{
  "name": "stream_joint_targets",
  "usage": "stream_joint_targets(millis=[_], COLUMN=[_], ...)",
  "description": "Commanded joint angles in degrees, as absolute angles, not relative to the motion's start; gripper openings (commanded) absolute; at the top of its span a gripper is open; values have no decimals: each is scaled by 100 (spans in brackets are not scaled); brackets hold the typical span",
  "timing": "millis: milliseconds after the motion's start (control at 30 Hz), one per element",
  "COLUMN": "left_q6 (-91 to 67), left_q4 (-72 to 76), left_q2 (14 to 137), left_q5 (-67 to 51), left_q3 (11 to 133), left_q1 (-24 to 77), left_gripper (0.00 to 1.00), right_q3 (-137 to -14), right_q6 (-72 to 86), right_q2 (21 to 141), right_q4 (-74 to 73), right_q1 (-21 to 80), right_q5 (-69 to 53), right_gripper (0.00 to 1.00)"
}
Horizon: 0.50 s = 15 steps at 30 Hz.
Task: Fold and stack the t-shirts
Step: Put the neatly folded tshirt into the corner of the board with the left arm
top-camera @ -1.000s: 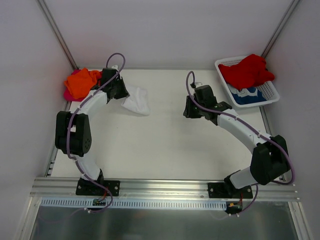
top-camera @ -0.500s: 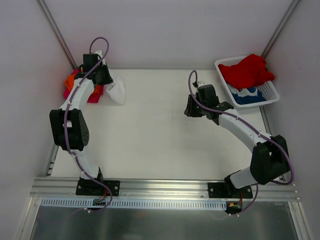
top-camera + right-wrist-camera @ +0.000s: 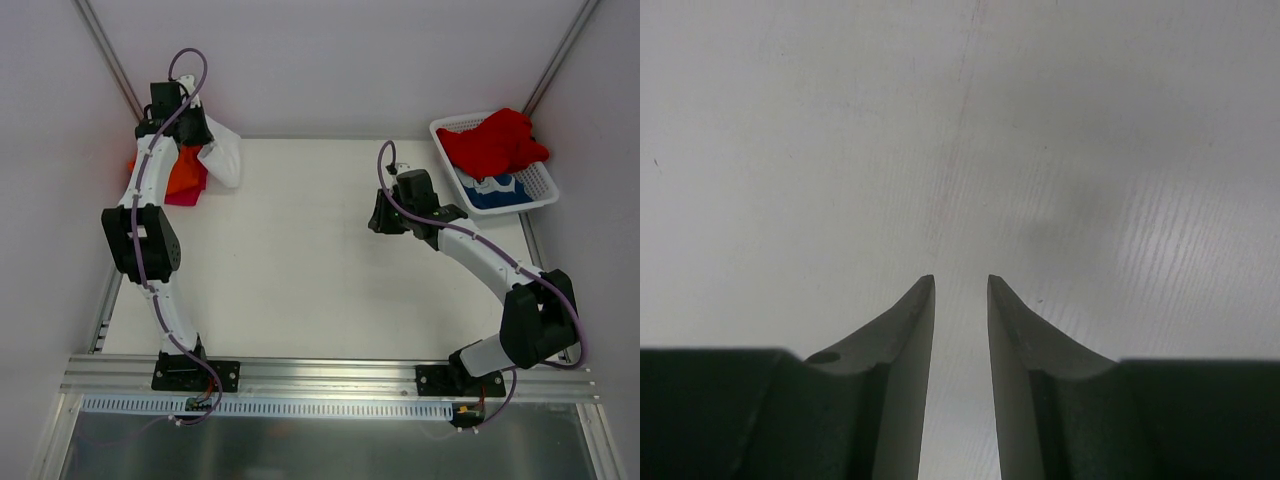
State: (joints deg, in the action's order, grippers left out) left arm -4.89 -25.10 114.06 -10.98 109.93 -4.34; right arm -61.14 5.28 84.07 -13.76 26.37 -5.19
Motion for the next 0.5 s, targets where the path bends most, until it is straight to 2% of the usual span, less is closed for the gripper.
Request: stream_joint_targets(millis=[0,467], left_q6=[-141,-140], left_q4=[-2733,-2769], left_q2=[11566,12067], left_q5=[-1309,-1274], left_q3=[11460,12093], left_q1=[-518,-1371], left_gripper=[0,0], right_q3=[-6126,-5968], right_q6=[501,483], right_q2=[8402,8437], right_q4=[-1169,-1090], right_q1=[2584,2558], right_q5=[-615,-764], right_gripper=[31,31])
